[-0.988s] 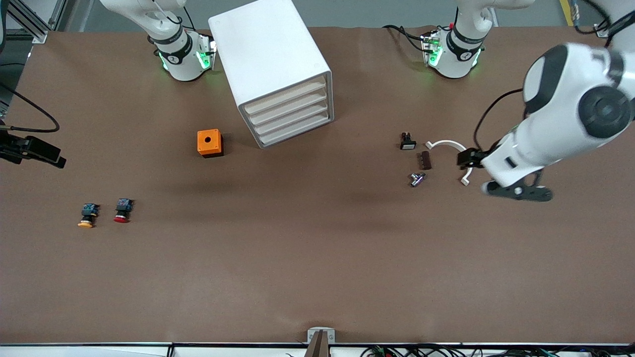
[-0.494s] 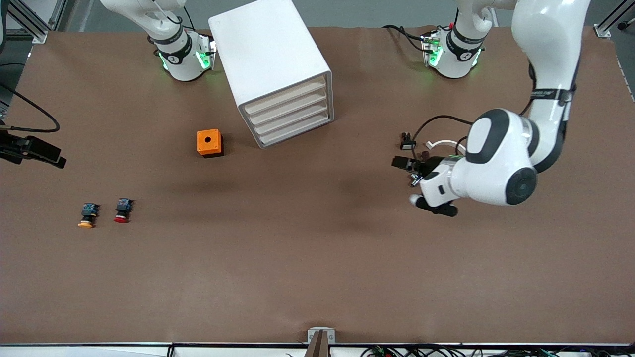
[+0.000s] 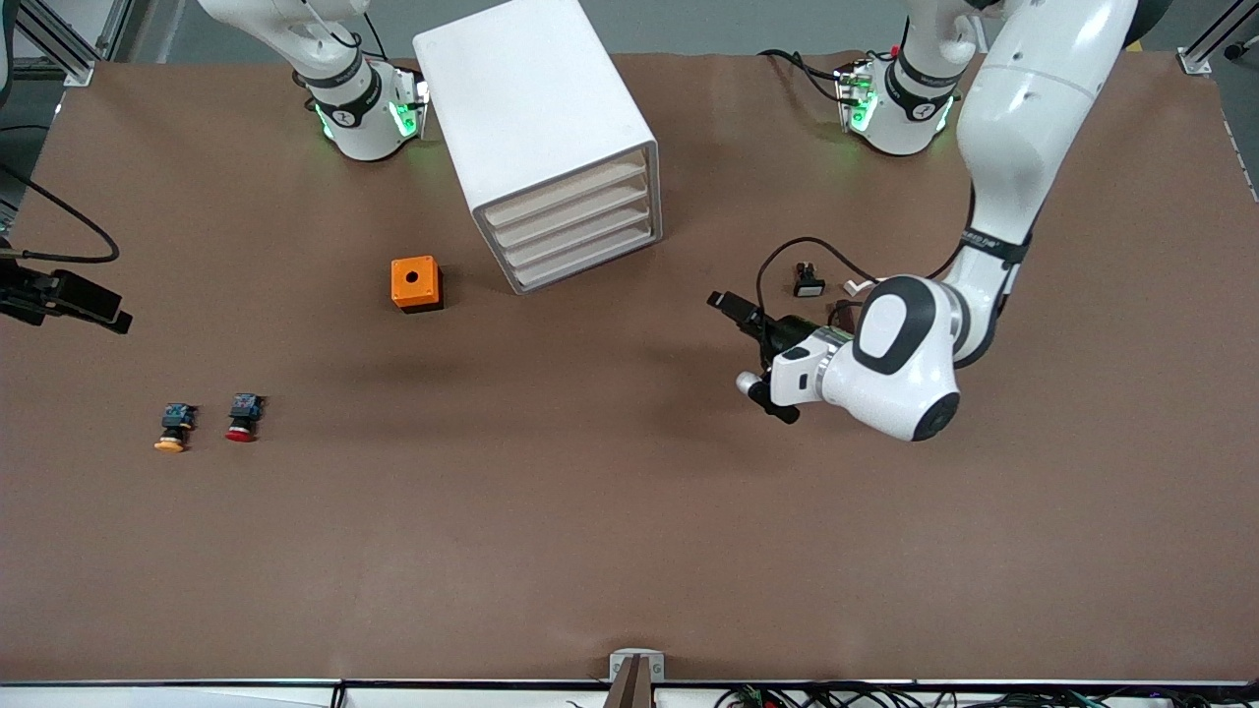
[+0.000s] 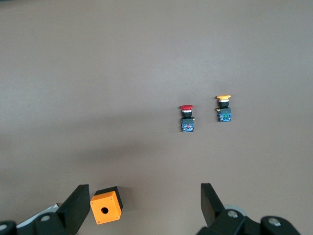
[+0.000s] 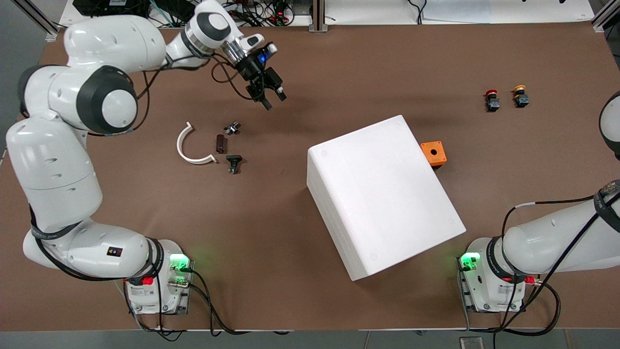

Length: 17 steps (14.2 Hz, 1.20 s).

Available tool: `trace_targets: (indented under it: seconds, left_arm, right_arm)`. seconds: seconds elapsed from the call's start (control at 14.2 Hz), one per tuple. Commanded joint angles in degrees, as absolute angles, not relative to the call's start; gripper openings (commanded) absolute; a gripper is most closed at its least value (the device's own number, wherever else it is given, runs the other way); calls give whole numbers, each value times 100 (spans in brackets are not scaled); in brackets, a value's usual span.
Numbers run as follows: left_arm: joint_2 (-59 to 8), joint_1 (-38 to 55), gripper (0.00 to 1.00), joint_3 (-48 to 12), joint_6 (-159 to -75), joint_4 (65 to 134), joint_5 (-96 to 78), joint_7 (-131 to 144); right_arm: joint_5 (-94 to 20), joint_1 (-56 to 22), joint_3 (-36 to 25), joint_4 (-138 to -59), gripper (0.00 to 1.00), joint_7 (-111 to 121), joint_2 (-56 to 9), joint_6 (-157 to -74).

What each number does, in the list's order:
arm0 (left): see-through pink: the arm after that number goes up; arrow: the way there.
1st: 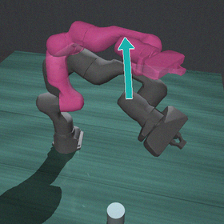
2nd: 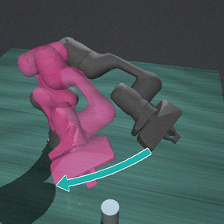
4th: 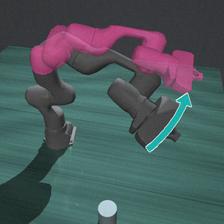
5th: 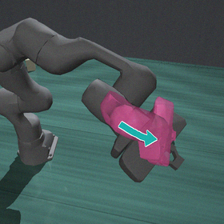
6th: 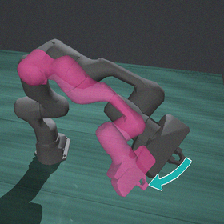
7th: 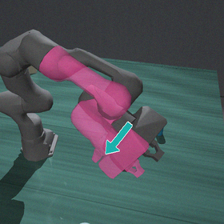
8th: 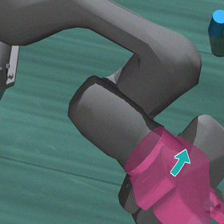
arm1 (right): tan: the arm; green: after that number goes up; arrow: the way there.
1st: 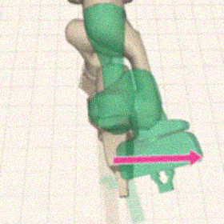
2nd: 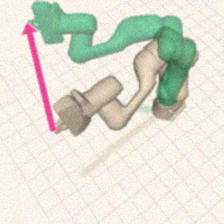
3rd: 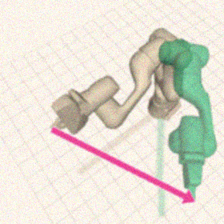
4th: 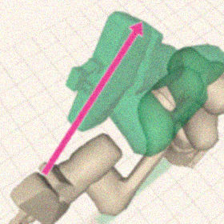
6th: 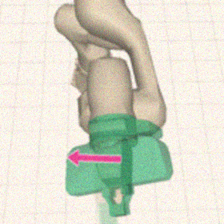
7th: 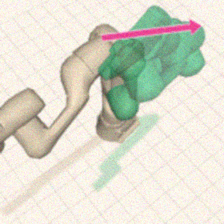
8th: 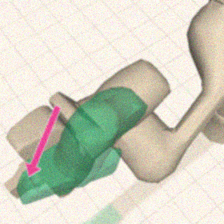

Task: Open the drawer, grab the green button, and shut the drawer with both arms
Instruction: 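Grasp the drawer handle with the left gripper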

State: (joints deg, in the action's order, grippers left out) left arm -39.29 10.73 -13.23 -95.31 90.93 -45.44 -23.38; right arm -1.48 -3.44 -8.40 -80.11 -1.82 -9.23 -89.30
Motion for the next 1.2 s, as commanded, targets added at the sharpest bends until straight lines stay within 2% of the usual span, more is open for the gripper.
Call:
trace_targets:
  seconds: [0.0, 0.42, 1.13]
  left_arm:
    - [-3990, 1081, 100, -1371, -9545, 9430, -5376, -2671]
    - [-4157, 1643, 100, -1406, -9993, 10080, -6529, -3979]
    - [-4649, 2416, 100, -1406, -10274, 10230, -7601, -5343]
  right_arm:
    - [-79, -334, -809, -7928, 100, -246, -940, -8868]
    - [-70, -334, -809, -7919, 100, -246, -940, -8868]
    - [-88, -360, -800, -7919, 100, -246, -940, -8868]
